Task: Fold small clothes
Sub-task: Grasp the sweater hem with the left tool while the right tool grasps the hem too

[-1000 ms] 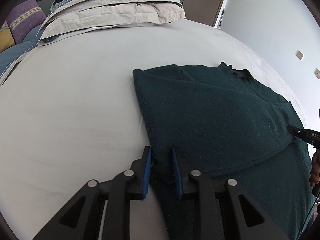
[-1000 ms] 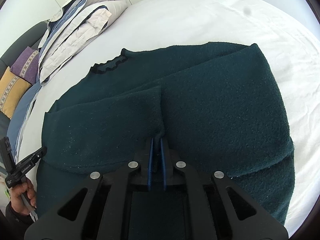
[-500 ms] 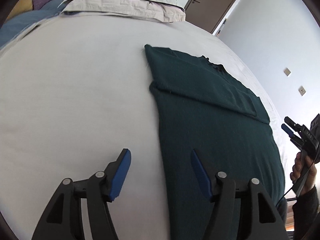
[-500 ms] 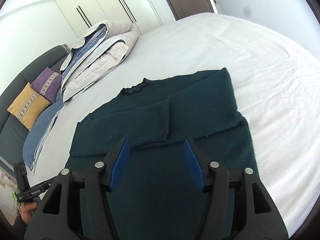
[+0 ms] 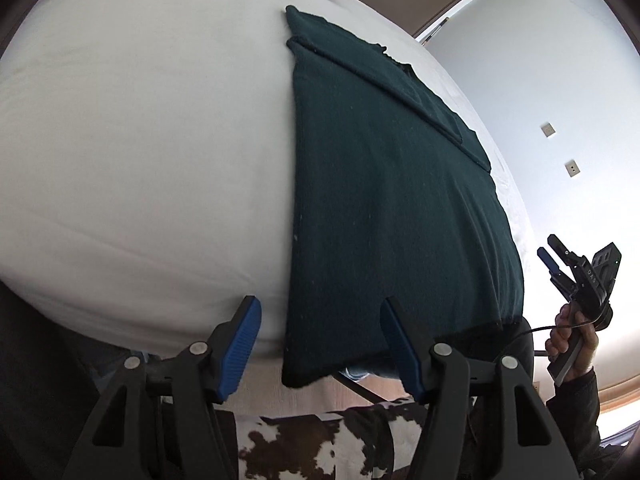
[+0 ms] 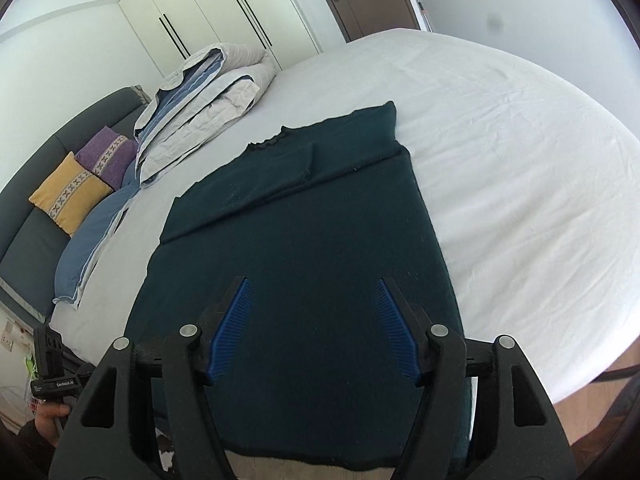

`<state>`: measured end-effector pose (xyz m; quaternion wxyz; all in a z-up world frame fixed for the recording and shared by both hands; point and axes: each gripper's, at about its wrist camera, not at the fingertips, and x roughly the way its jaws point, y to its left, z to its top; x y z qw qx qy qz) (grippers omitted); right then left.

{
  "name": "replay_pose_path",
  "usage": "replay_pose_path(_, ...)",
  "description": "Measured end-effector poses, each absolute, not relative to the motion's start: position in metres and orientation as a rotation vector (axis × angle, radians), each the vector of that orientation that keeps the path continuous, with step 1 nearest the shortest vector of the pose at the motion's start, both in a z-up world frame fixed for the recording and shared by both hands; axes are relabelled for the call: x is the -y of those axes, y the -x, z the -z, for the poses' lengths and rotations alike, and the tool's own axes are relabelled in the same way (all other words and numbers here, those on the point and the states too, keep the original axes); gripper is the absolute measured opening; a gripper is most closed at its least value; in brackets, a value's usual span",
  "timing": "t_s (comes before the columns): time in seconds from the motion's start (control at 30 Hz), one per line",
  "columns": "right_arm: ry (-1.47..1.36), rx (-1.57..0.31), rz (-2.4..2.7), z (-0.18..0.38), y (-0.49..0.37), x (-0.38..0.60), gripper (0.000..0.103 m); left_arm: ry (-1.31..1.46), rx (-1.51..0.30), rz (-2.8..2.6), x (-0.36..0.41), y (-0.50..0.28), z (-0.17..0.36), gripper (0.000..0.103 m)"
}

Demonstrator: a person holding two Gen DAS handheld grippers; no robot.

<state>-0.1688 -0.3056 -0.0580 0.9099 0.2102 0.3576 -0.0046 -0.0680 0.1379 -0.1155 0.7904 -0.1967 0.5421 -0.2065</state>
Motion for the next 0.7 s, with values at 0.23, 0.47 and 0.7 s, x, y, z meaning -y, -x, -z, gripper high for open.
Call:
replay_pose_path(0.23, -0.492, -0.75, -0.029, 0.064, 0.197, 0.317, 0.063, 0.566, -1.222, 0.488, -0.139, 0.073, 0.136, 0.045)
replay_pose_path(0.47, -0.477, -0.759, -0.062, 0.051, 0.203, 0.322, 0.063, 0.661, -1.205, 0.496, -0.152, 0.072, 0.138, 0.044)
replay_pose_path(0.7, -0.51, -0.876, -0.01, 0.061, 0.221, 0.35, 0.063, 0.676, -1.197, 0.523, -0.157, 0.08, 0.137, 0.009)
